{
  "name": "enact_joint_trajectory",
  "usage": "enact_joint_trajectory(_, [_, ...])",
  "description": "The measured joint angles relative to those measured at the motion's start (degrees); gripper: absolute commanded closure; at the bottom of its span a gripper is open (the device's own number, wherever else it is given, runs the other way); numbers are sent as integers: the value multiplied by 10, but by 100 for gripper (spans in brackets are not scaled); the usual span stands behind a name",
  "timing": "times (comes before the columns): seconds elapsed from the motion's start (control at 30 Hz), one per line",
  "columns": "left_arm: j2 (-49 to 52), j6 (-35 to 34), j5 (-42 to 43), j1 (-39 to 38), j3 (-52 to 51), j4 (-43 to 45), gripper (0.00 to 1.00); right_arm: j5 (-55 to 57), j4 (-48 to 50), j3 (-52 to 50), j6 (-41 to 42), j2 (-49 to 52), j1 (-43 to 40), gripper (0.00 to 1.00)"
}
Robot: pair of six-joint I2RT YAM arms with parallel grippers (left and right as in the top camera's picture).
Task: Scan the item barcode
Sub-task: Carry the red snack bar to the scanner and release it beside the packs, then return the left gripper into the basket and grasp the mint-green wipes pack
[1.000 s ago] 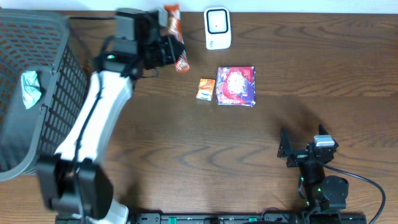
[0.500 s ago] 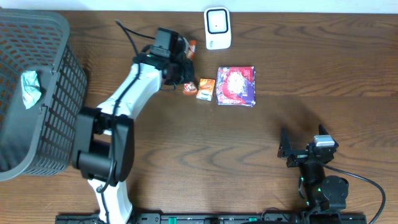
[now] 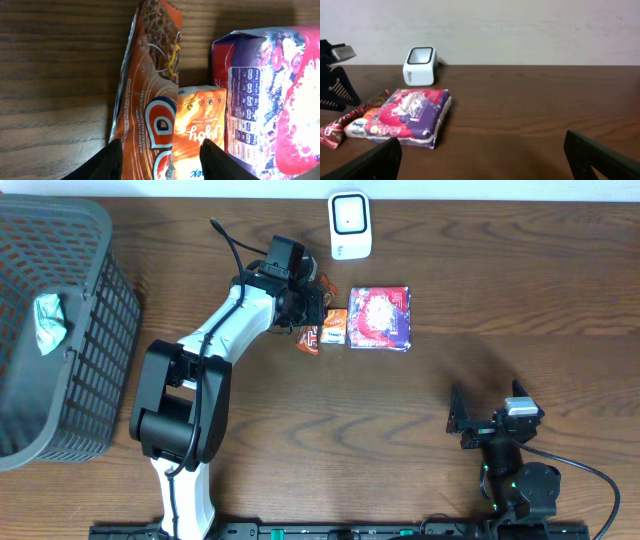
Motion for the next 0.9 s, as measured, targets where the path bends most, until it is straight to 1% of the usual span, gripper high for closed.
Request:
enact_joint_trajectory(0.13, [-6,0,0,0,0,0,49,0,0,0,0,0,0,1])
enact_joint_trajectory(0.23, [-30,0,0,2,0,11,44,0,0,0,0,0,0,1])
enact_joint_trajectory(0.4, [-141,0,0,24,-1,64,44,0,0,0,0,0,0,1])
enact_joint_trajectory(0.53, [-240,0,0,54,1,96,44,0,0,0,0,0,0,1])
enact_joint_trajectory(0.63, [-293,0,0,82,1,111,43,0,0,0,0,0,0,1])
enact_joint_trajectory(0.8, [-349,1,0,136,1,133,43,0,0,0,0,0,0,1])
enact_joint_trajectory(0.9, [-376,14,-2,173,1,144,43,0,0,0,0,0,0,1])
